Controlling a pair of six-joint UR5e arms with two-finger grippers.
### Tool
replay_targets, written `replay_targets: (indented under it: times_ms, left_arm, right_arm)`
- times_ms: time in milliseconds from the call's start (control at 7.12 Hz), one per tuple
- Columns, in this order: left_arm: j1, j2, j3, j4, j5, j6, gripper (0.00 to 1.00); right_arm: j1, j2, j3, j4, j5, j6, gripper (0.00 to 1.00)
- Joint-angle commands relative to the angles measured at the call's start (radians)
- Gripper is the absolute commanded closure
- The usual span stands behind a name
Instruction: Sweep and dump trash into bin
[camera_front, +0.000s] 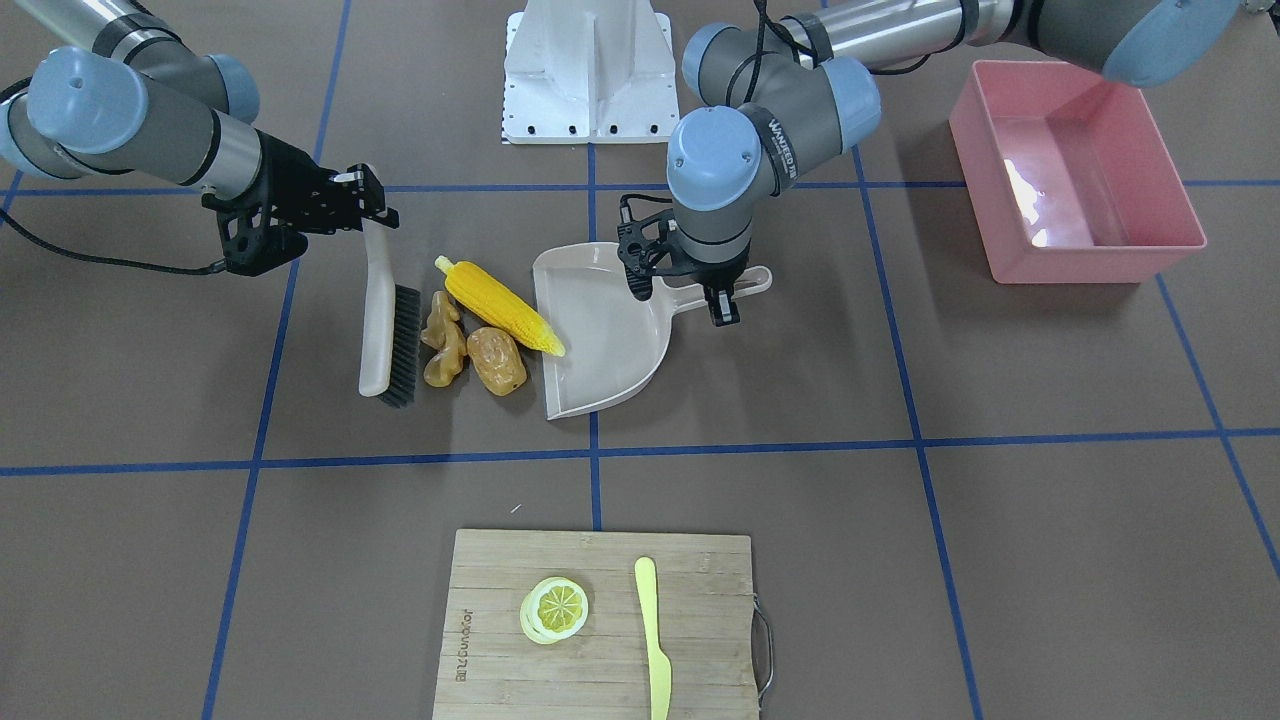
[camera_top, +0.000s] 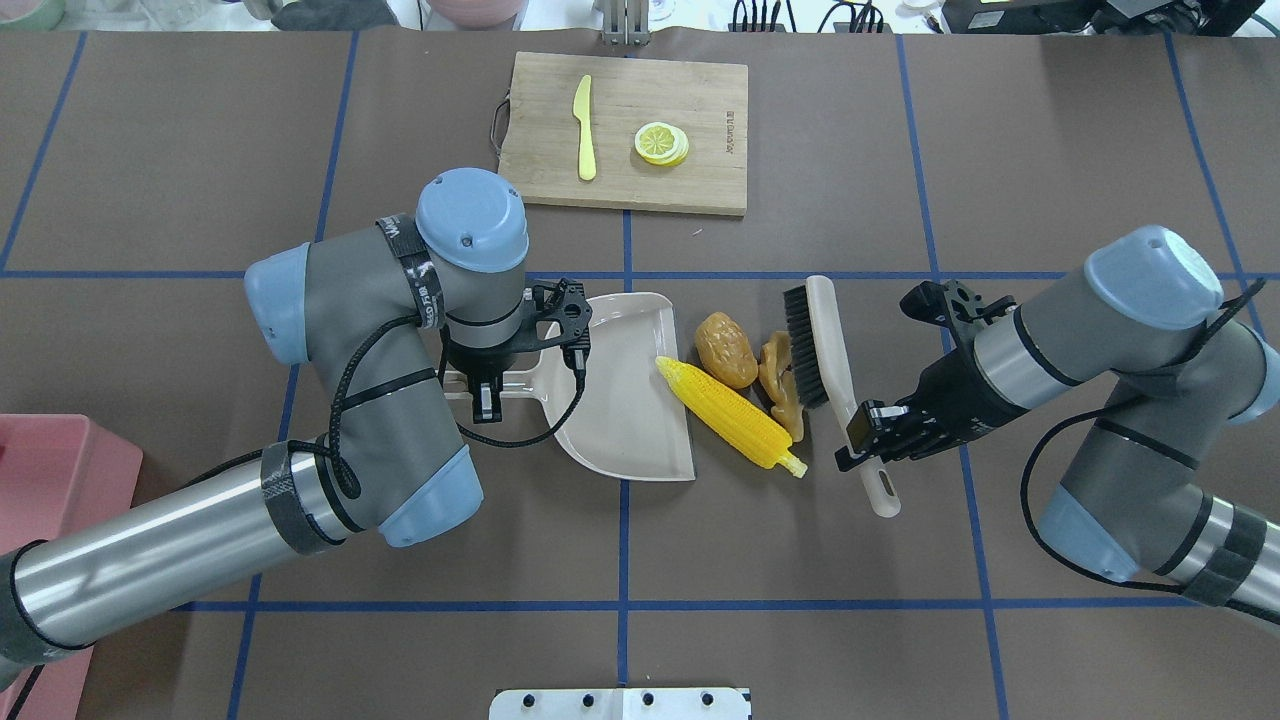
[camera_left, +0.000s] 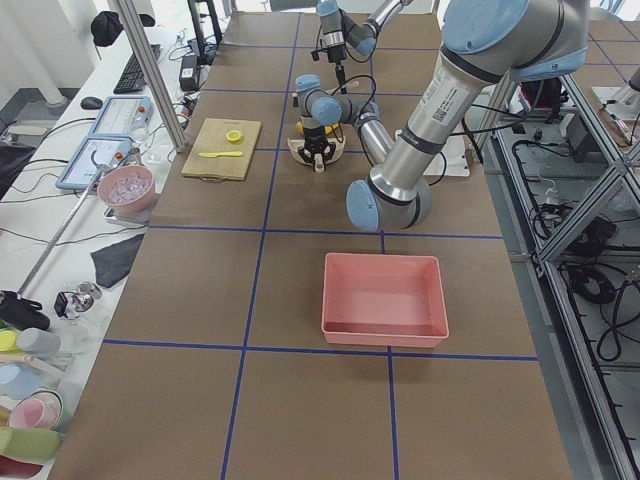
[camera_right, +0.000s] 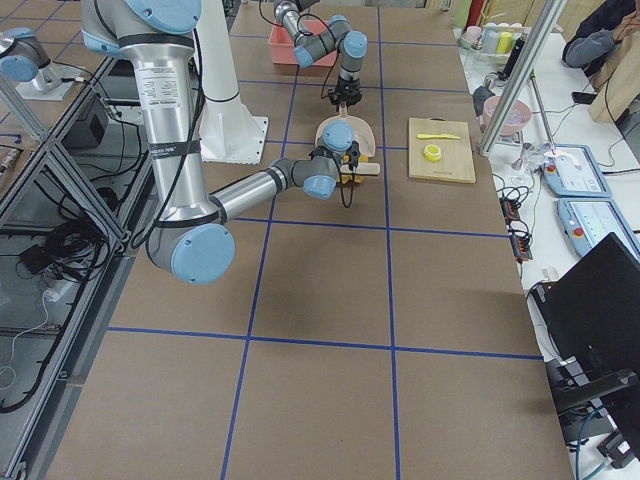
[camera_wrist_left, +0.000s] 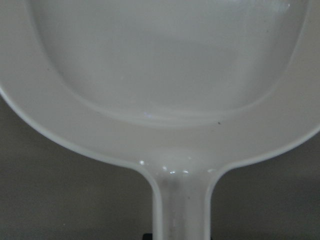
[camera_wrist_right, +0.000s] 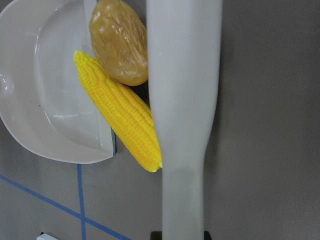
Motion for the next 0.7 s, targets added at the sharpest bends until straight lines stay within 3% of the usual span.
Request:
replay_targets:
  times_ms: [0,562]
  left_arm:
    - [0.0,-0.001,0.001,0.0,-0.002,0.0,1.0]
    - [0.0,-0.001,0.002,-0.002,0.0,0.0,1.0]
  right_arm:
    - [0.035,0.0,0.006,-0.008,0.006,-0.001,1.0]
    - [0.072,-0.045,0.049,-0.001,0.03,-0.047,1.0]
